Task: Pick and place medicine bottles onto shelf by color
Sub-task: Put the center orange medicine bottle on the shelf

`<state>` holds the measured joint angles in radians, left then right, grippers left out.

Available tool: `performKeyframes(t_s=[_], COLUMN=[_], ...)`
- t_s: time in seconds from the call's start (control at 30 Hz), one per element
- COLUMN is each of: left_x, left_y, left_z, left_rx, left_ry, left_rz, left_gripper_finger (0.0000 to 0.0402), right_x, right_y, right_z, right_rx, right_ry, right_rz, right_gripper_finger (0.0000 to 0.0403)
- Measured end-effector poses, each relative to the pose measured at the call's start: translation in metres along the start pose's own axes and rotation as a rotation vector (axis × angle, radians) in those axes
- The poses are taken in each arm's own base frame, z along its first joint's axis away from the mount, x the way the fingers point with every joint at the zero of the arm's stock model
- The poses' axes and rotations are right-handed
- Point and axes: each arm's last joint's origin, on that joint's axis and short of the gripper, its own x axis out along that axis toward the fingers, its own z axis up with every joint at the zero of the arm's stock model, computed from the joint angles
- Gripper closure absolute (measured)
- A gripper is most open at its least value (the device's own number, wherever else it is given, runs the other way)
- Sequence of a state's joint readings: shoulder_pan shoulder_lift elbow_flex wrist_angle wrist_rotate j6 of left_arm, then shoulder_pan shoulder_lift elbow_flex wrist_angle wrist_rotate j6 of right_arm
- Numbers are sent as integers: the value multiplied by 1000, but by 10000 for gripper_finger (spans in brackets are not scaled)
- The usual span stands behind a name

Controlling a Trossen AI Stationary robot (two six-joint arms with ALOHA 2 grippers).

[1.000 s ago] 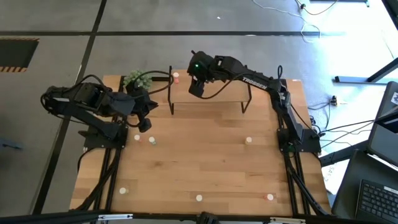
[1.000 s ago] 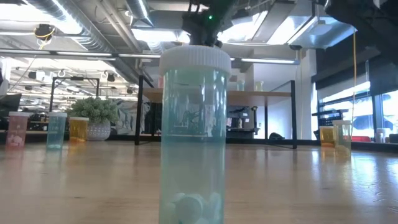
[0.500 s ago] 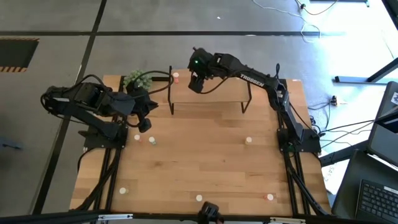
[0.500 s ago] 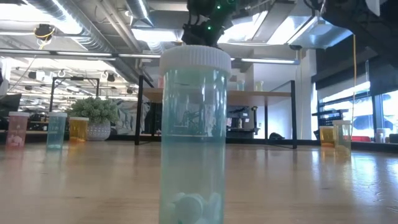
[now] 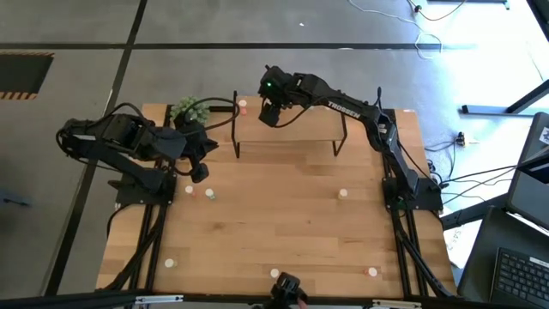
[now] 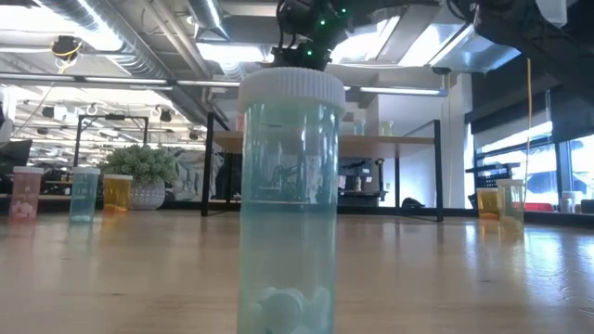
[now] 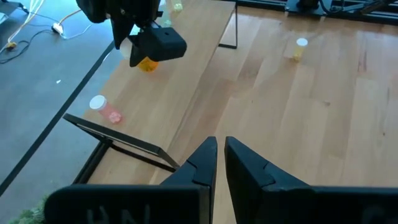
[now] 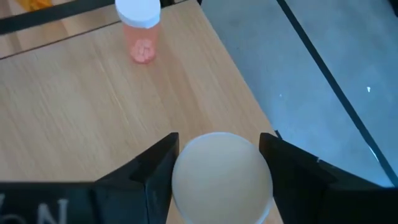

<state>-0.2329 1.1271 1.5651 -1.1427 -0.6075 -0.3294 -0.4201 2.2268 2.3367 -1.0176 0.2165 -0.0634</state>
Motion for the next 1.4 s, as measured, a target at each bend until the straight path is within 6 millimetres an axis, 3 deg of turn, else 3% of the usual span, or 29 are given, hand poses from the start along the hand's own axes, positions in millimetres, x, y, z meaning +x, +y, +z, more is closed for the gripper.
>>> performKeyframes(t_s=[1.4], left_x=[0], left_y=[0], left_z=[0], left_rx=[-1], left_ry=[0], left_rz=[0], left_gripper_finger=[374], right_x=[1], right_y=[-2], right_z=[-6], right_rx=[73], right_ry=[61], right_rz=[6], right_gripper_finger=[169])
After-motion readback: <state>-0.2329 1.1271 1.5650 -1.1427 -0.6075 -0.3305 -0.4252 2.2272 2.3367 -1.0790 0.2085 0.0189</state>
